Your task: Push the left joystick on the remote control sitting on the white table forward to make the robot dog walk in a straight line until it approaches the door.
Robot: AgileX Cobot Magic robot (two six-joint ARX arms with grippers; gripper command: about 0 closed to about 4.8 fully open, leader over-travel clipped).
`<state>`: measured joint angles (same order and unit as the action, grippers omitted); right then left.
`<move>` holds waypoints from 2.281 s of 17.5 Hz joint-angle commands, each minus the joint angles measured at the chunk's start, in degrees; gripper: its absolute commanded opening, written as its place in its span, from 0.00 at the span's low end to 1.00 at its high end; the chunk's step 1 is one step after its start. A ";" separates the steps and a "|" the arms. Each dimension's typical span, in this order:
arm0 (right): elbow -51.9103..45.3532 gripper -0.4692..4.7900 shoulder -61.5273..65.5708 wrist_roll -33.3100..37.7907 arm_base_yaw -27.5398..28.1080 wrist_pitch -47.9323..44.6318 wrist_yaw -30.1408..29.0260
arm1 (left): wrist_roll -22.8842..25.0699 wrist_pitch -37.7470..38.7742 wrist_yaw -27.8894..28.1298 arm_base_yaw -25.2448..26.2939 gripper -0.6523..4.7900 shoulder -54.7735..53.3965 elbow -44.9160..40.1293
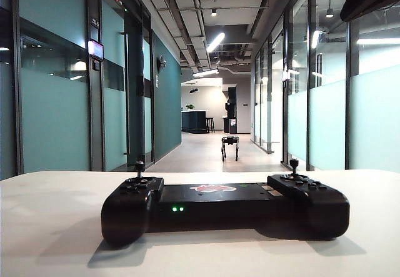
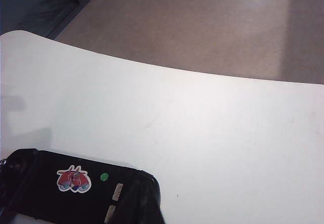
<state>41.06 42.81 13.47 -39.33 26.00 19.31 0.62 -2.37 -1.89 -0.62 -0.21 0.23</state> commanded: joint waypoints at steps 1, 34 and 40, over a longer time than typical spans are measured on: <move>0.20 0.09 -0.24 0.17 -0.02 -0.94 0.09 | 0.44 -0.66 0.63 0.04 0.11 -0.02 0.17; -19.67 0.09 -15.74 -15.91 11.69 -23.15 -3.93 | 0.44 -0.63 0.61 -0.98 0.11 0.00 0.17; -34.18 0.09 -34.01 -17.14 26.49 -24.57 -12.00 | 0.44 -0.61 0.61 -0.98 0.11 -0.02 0.17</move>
<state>7.22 10.37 -3.51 -13.80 2.92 7.88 0.62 -2.37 -1.30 -1.65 -0.21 0.23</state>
